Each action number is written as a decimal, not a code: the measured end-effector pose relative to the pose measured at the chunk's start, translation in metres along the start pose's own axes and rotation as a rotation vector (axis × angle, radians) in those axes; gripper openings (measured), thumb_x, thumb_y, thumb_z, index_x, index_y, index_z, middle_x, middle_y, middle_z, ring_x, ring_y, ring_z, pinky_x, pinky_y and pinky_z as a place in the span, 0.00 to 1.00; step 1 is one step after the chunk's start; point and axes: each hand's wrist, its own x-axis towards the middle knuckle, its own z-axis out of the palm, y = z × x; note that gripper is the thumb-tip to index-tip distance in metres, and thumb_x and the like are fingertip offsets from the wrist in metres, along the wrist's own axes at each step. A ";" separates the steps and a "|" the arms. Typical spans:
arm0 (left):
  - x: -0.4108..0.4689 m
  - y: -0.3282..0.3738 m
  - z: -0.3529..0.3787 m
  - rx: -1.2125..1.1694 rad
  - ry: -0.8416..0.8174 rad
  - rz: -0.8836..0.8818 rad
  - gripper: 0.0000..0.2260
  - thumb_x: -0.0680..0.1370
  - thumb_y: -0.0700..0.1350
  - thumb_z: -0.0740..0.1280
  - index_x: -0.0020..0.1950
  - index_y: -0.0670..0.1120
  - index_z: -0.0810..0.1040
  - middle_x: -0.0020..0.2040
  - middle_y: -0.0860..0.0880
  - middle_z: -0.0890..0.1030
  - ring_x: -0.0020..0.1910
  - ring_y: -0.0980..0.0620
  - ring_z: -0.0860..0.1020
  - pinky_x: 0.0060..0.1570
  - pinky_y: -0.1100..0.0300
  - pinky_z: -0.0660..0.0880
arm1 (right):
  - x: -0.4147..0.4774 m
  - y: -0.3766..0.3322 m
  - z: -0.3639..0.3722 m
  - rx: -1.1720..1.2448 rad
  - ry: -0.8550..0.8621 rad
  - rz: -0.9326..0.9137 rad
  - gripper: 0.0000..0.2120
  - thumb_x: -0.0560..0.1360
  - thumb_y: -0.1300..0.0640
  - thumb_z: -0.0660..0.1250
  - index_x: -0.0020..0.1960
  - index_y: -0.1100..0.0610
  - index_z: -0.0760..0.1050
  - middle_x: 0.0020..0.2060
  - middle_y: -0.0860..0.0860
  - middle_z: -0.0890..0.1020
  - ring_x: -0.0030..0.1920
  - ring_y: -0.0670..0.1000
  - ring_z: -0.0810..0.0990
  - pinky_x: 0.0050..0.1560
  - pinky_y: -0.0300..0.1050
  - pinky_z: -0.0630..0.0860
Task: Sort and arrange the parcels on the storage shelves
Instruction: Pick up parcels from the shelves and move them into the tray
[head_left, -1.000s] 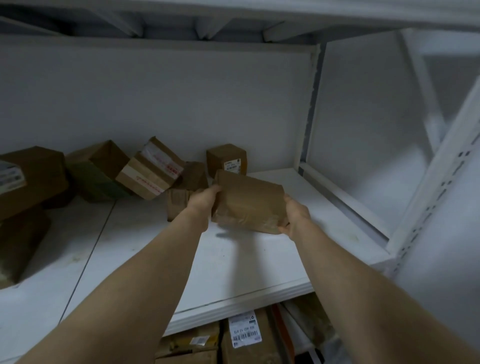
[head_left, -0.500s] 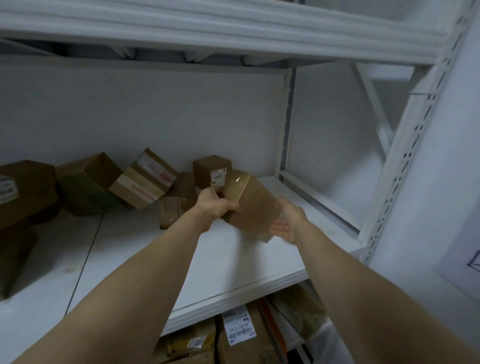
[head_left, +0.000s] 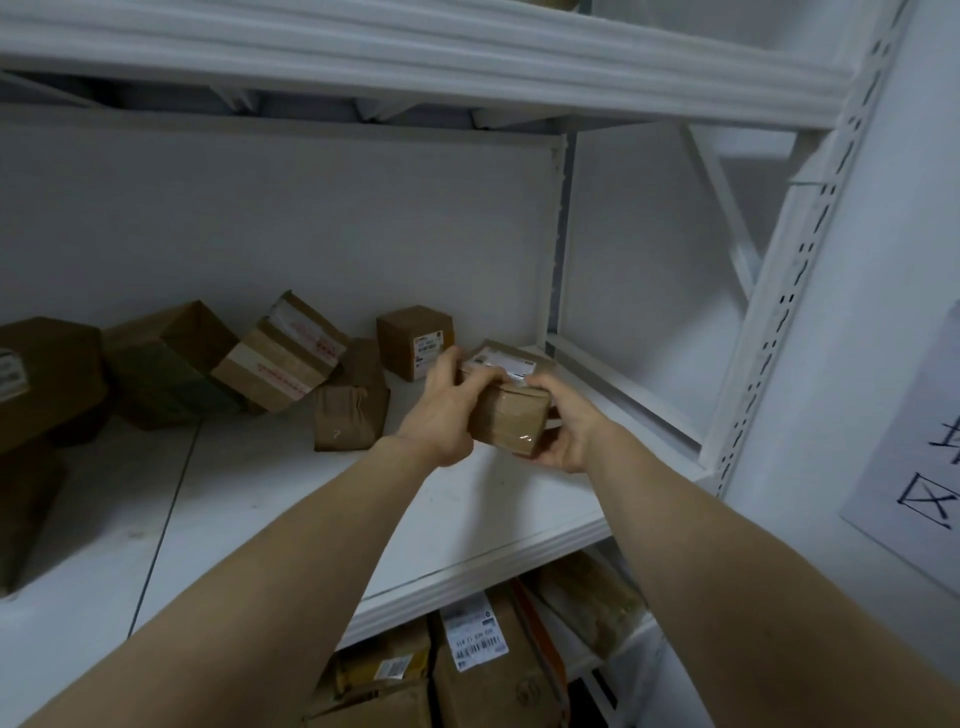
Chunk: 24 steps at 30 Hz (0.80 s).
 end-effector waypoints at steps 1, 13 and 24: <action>0.000 -0.001 0.000 -0.031 -0.013 -0.017 0.39 0.70 0.31 0.67 0.73 0.58 0.57 0.76 0.47 0.44 0.75 0.38 0.51 0.70 0.48 0.65 | 0.001 0.001 0.000 0.016 0.004 -0.008 0.15 0.72 0.49 0.71 0.51 0.57 0.73 0.46 0.59 0.78 0.45 0.58 0.79 0.44 0.51 0.79; 0.005 -0.013 -0.019 -0.911 -0.087 -0.753 0.28 0.75 0.61 0.63 0.71 0.48 0.66 0.64 0.47 0.74 0.65 0.42 0.71 0.65 0.41 0.63 | 0.002 0.010 0.004 -0.090 -0.107 -0.100 0.15 0.72 0.66 0.69 0.56 0.54 0.76 0.52 0.56 0.81 0.52 0.57 0.78 0.47 0.56 0.79; 0.016 -0.023 -0.005 -0.308 0.157 -0.561 0.40 0.61 0.53 0.80 0.67 0.43 0.66 0.64 0.43 0.71 0.63 0.43 0.72 0.61 0.48 0.74 | 0.013 0.007 0.013 -0.251 -0.035 -0.221 0.31 0.68 0.52 0.76 0.68 0.49 0.69 0.67 0.54 0.72 0.70 0.58 0.67 0.70 0.63 0.62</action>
